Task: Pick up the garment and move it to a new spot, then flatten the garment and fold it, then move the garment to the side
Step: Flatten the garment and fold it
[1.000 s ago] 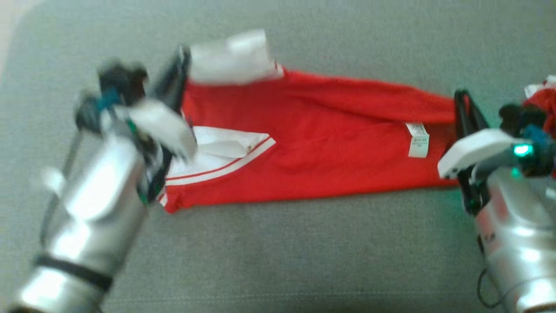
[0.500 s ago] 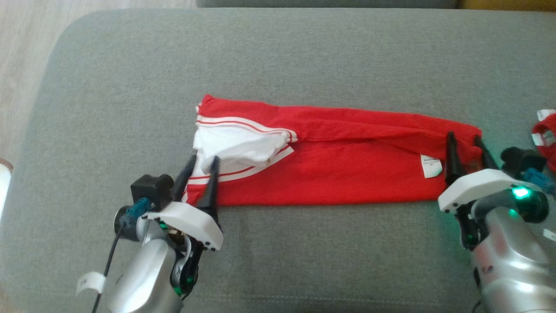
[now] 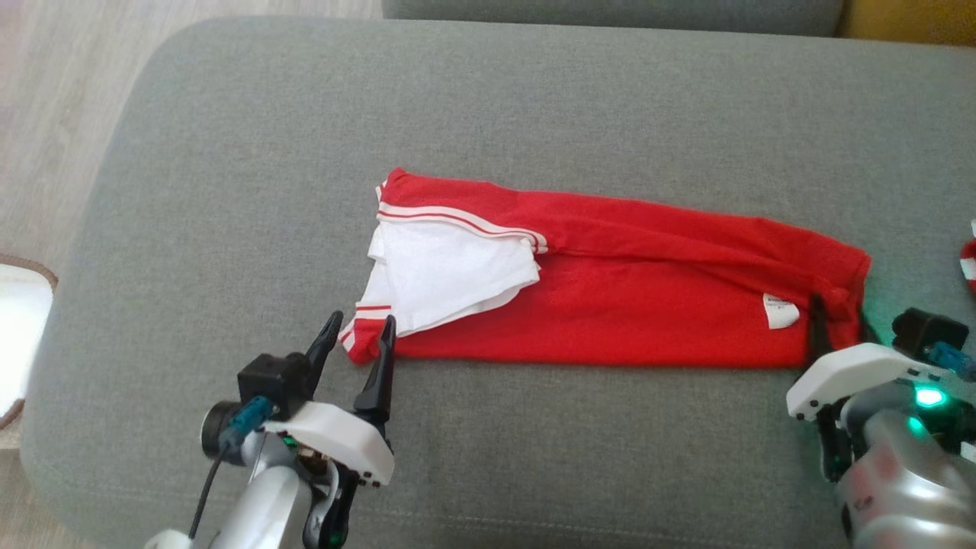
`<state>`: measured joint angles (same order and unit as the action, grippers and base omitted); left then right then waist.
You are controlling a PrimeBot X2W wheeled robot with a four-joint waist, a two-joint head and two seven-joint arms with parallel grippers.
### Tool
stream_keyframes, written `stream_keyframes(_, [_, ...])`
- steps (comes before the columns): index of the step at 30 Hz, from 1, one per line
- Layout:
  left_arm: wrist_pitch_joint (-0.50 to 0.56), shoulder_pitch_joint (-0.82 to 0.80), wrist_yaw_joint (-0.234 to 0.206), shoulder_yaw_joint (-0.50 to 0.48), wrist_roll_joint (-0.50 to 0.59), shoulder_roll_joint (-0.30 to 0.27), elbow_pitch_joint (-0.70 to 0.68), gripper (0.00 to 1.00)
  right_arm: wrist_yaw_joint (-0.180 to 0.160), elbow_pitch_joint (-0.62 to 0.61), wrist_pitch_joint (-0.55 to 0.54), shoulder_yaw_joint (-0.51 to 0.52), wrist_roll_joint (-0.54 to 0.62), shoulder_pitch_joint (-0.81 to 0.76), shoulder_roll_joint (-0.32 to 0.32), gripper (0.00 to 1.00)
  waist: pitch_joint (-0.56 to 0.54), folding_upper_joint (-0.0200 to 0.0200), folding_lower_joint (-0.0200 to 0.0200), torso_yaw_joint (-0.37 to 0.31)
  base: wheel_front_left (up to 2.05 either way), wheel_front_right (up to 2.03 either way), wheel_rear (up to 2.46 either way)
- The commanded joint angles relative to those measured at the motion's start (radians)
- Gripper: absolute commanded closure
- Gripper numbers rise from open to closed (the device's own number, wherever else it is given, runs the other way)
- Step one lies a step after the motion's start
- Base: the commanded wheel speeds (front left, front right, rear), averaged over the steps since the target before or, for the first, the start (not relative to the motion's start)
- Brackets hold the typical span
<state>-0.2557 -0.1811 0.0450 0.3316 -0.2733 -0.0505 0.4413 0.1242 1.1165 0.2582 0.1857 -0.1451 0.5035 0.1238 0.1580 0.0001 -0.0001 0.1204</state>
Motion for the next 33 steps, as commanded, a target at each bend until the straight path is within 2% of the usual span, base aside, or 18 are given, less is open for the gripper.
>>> stream_keyframes(1, [-0.006, -0.008, -0.001, -0.036, -0.006, 0.0, -0.039, 0.0, 0.007, 0.02, -0.018, -0.024, 0.0, -0.016, -0.024, 1.0, -0.007, -0.0001, 0.0001, 0.001, 0.0, 0.0, 0.0])
stream_keyframes(6, [-0.006, 0.007, -0.021, -0.027, -0.013, 0.0, -0.062, 0.0, 0.007, -0.032, 0.0, -0.011, -0.021, 0.002, -0.005, 1.0, -0.02, -0.0001, 0.0001, 0.003, 0.0, 0.0, 0.0])
stream_keyframes(10, [-0.006, 0.011, -0.031, -0.017, -0.025, 0.0, -0.067, 0.0, 0.007, -0.141, 0.003, -0.037, -0.052, 0.013, -0.012, 1.0, -0.033, -0.0001, 0.0001, 0.013, 0.0, 0.0, 0.0])
stream_keyframes(14, [-0.006, 0.022, -0.034, -0.001, -0.037, 0.0, -0.063, 0.0, 0.007, -0.274, 0.003, -0.149, -0.116, 0.005, -0.042, 1.0, -0.048, -0.0001, 0.0001, 0.032, 0.0, 0.0, 0.0])
stream_keyframes(18, [-0.006, 0.034, -0.035, 0.013, -0.053, 0.0, -0.056, 0.0, 0.007, -0.389, -0.007, -0.327, -0.199, -0.008, -0.059, 1.0, -0.064, -0.0001, 0.0001, 0.073, 0.0, 0.0, 0.0])
stream_keyframes(22, [-0.006, 0.04, -0.035, 0.033, -0.065, 0.0, -0.05, 0.0, 0.007, -0.481, -0.065, -0.485, -0.269, -0.015, -0.064, 1.0, -0.068, -0.0001, 0.0001, 0.133, 0.0, 0.0, 0.0])
stream_keyframes(27, [-0.006, 0.035, -0.035, 0.066, -0.073, 0.0, -0.049, 0.0, 0.007, -0.514, -0.11, -0.584, -0.3, -0.003, -0.067, 1.0, -0.064, -0.0001, 0.0001, 0.209, 0.0, 0.0, 0.0])
stream_keyframes(33, [-0.006, 0.013, -0.042, 0.123, -0.097, 0.0, -0.053, 0.0, 0.007, -0.453, -0.127, -0.644, -0.295, 0.052, -0.071, 1.0, -0.046, -0.0001, 0.0001, 0.317, 0.0, 0.0, 0.0])
